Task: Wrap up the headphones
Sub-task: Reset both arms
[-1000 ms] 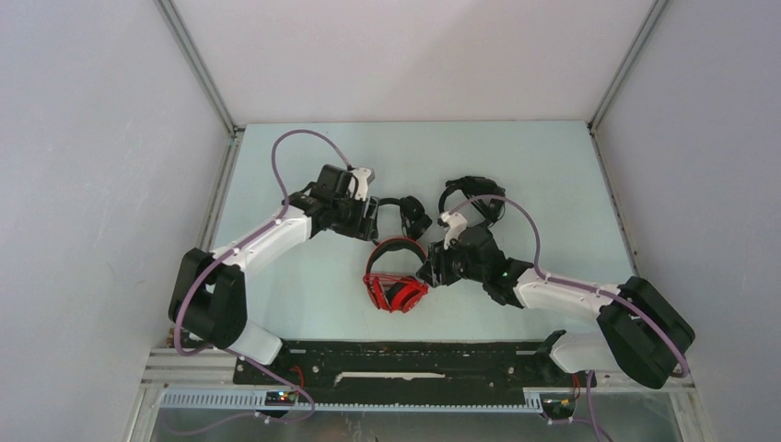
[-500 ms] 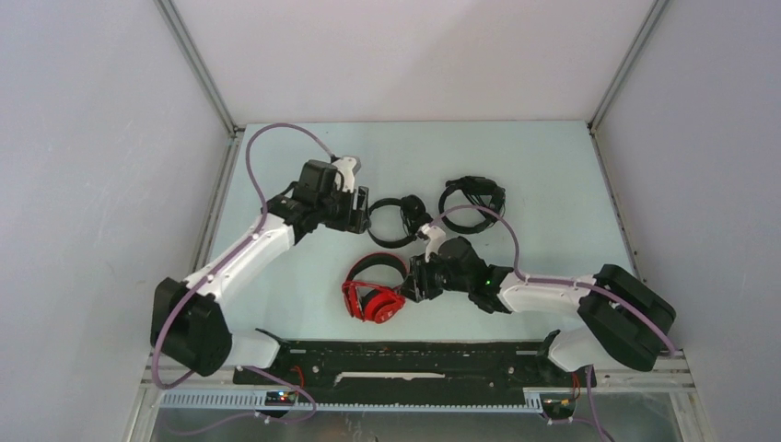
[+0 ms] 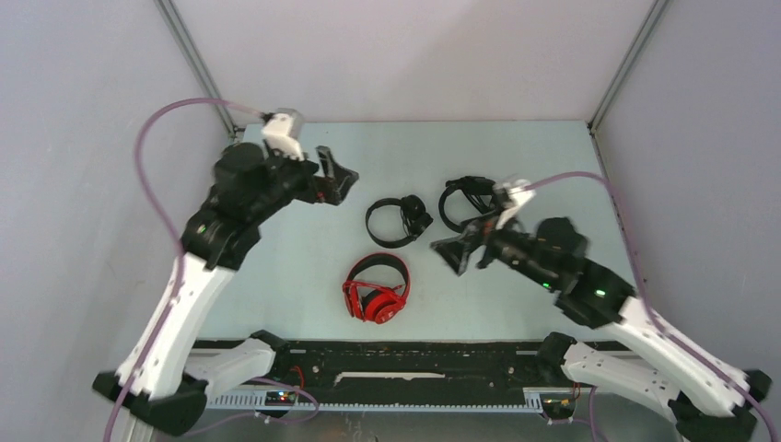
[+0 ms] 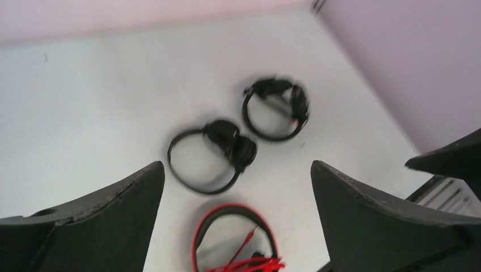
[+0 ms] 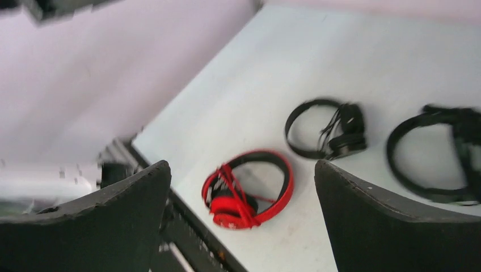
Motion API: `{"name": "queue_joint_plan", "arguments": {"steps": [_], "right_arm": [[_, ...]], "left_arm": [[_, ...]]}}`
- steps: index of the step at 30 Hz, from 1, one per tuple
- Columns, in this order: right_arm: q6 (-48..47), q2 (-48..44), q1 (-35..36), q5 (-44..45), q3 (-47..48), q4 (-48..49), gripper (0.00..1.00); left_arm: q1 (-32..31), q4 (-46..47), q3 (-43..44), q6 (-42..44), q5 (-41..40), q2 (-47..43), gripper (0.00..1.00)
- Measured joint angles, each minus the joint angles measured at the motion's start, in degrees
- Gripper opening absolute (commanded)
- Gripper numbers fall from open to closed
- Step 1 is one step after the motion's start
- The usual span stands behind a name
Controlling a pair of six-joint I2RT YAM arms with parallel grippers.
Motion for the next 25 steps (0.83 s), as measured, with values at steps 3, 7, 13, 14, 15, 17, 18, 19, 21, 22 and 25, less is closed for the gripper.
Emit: {"name": "queue_joint_plan", "arguments": {"steps": [3,7,13,14,15,17,18,19,21,22,25], "right_arm": [[-0.2,-4.8,-0.2,8.6,6.9,-6.7,1.0],[1.9,-5.7,-0.3,19.2,13.7,-15.4,1.0],[4.2,-5.3,-0.3,26.8,14.4,-23.3,1.0],[4.3,-5.3,-0.3,27.6,14.4,-23.7,1.0],[4.3,-5.3,-0.3,28.3,14.4,-24.0,1.0],[4.3,-5.4,-0.3,29.4,14.4,-24.2,1.0],[4.3,-5.5,-0.3,29.7,14.4,-24.2,0.99],[4.2,-5.6,-0.3,30.1,14.4,-24.1,0.99],[4.1,-5.8,-0.3,30.6,14.4,-23.9,1.0],[4.1,-5.9,-0.3,30.9,14.4,-23.8,1.0],[4.2,-6.1,-0.3,31.3,14.4,-23.8,0.99]], "left_arm": [[0.0,2.8,-0.2,-1.2,0.1,-6.9,1.0],[0.0,6.3,-2.6,-1.9,0.0,-14.1,1.0],[0.0,7.1,-7.4,-2.4,-0.7,-17.5,1.0],[0.0,6.6,-7.8,-2.4,-0.7,-17.2,1.0],[0.0,5.9,-8.2,-2.4,-0.7,-16.8,1.0],[0.0,5.0,-8.6,-2.4,-0.9,-16.1,1.0],[0.0,4.6,-8.6,-2.4,-1.0,-15.9,1.0],[0.0,4.2,-8.6,-2.4,-1.2,-15.7,1.0],[0.0,3.7,-8.6,-2.4,-1.5,-15.6,1.0],[0.0,3.5,-8.6,-2.4,-1.6,-15.6,1.0],[0.0,3.5,-8.6,-2.4,-1.8,-15.8,1.0]]}}
